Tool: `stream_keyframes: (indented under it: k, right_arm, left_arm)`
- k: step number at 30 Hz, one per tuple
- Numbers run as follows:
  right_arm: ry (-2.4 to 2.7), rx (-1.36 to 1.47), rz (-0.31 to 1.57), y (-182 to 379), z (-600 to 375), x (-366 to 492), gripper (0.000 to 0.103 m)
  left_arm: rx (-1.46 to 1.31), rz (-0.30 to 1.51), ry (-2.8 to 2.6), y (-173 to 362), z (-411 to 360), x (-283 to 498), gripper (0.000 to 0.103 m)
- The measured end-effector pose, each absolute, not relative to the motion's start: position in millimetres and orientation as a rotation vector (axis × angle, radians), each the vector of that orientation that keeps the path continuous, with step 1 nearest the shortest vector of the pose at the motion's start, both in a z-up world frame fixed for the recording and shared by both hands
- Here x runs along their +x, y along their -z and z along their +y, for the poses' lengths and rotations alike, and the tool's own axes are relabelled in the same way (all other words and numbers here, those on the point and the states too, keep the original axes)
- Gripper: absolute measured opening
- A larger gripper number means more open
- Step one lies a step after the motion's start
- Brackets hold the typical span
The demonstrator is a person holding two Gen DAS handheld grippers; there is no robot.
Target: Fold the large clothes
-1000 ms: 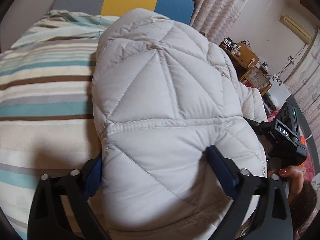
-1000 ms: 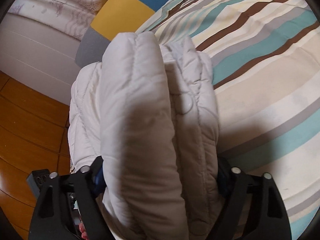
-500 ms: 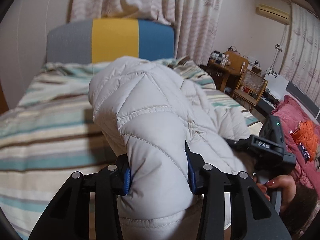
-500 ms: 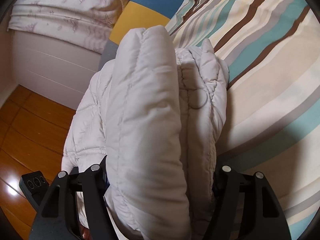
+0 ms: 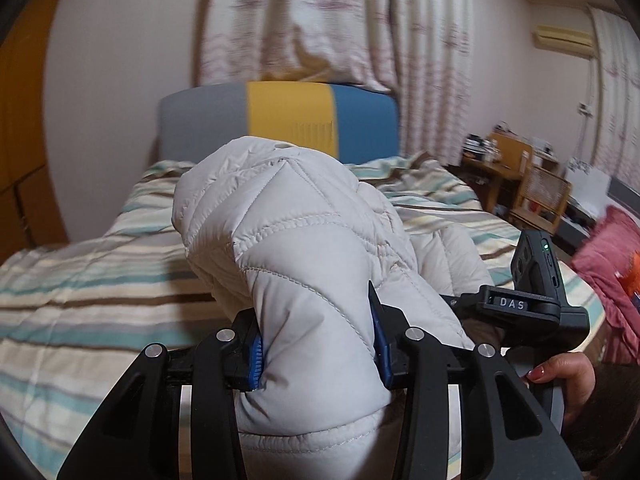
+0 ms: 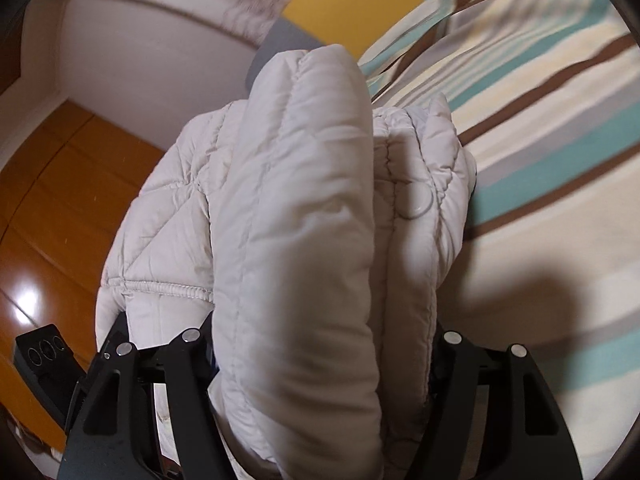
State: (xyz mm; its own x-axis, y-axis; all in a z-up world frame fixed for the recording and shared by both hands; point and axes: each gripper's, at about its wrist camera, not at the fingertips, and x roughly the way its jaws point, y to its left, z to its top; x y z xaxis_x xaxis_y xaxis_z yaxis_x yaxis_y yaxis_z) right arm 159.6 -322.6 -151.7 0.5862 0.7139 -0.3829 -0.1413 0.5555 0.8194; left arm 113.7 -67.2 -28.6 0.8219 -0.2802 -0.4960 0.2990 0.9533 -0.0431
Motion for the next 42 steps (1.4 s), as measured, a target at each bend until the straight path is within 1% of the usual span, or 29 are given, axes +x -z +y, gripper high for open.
stream_keyframes:
  k: [7, 9, 14, 20, 23, 25, 27, 28, 29, 31, 36, 39, 42]
  right_arm:
    - [-0.625, 0.630, 0.817, 132, -260, 177, 0.067]
    - [-0.633, 0.579, 0.824, 127, -247, 180, 0.068]
    - [-0.580, 0.407, 0.827, 119, -217, 183, 0.072]
    - [-0.427, 0.355, 0.763, 139, -232, 144, 0.073]
    - [-0.394, 0.348, 0.767, 142, -231, 140, 0.073]
    - [-0.389, 0.343, 0.783, 138, -231, 138, 0.075]
    - [-0.382, 0.358, 0.796, 129, -234, 140, 0.081]
    - [-0.370, 0.375, 0.795, 124, -236, 139, 0.083]
    - [-0.366, 0.389, 0.786, 117, -237, 138, 0.084]
    - [-0.355, 0.392, 0.765, 109, -242, 129, 0.088]
    - [-0.328, 0.333, 0.727, 84, -241, 118, 0.091]
    - [-0.308, 0.312, 0.710, 76, -249, 106, 0.091]
    - [-0.271, 0.303, 0.659, 53, -247, 103, 0.091]
  left_arm:
    - [-0.051, 0.563, 0.165, 54, -7, 102, 0.041]
    - [-0.094, 0.588, 0.125, 64, 12, 98, 0.043]
    - [-0.137, 0.664, 0.052, 92, 33, 96, 0.060]
    - [-0.084, 0.675, 0.057, 102, 19, 98, 0.069]
    - [-0.097, 0.676, 0.054, 110, 21, 100, 0.072]
    - [-0.115, 0.683, 0.045, 109, 23, 101, 0.074]
    - [-0.131, 0.692, 0.026, 104, 24, 102, 0.083]
    - [-0.136, 0.695, 0.012, 102, 25, 101, 0.091]
    - [-0.138, 0.698, -0.005, 99, 25, 99, 0.094]
    - [-0.149, 0.706, -0.008, 93, 27, 96, 0.095]
    - [-0.174, 0.723, -0.011, 74, 32, 92, 0.095]
    - [-0.196, 0.693, -0.019, 58, 37, 89, 0.095]
    - [-0.227, 0.653, -0.041, 39, 43, 91, 0.095]
